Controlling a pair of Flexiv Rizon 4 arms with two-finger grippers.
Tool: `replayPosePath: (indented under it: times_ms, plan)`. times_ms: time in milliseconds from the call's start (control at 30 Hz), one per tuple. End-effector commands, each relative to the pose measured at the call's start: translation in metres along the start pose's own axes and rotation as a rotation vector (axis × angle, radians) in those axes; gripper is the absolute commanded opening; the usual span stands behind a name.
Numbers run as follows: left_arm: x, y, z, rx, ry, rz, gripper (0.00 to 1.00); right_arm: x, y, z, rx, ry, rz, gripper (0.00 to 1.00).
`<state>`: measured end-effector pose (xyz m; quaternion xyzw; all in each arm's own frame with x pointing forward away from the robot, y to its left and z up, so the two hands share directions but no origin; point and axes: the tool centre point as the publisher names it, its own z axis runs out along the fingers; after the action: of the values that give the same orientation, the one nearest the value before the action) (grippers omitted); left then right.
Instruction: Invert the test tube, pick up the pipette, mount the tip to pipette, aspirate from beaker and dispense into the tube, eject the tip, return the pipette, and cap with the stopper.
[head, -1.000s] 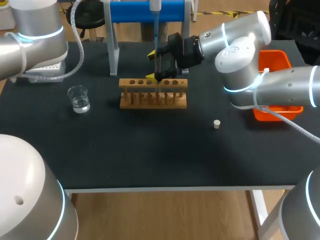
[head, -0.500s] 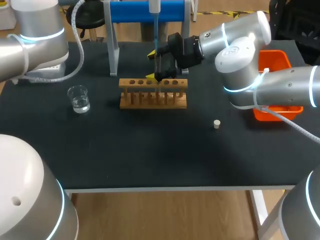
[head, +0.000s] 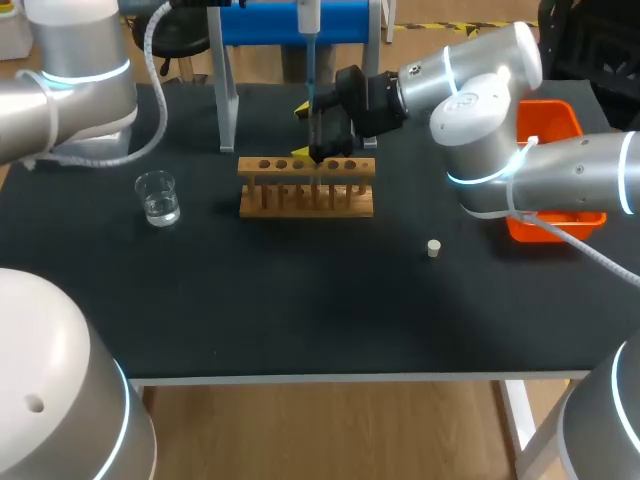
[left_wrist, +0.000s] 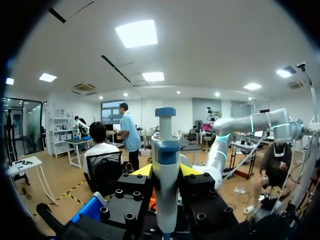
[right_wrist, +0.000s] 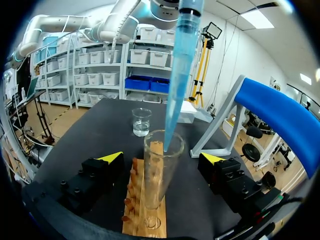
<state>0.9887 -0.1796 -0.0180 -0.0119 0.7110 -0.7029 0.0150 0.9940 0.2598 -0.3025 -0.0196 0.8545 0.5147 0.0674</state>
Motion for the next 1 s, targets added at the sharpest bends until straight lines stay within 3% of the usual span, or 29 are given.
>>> replayPosePath:
  times_ms: [33, 433, 1000]
  plan:
    - [-0.0043, -0.0016, 0.0023, -0.015, 0.022, 0.011, 0.00, -0.0010, -0.0002, 0.0000, 0.000, 0.003, 0.000, 1.00]
    - [-0.0054, -0.0021, 0.0060, -0.007, 0.029, 0.037, 0.00, -0.0010, -0.0002, 0.0000, 0.000, 0.003, 0.000, 1.00]
    - [0.0012, 0.0010, 0.0081, 0.009, 0.053, 0.002, 0.00, -0.0010, -0.0002, 0.0000, 0.000, 0.003, 0.000, 1.00]
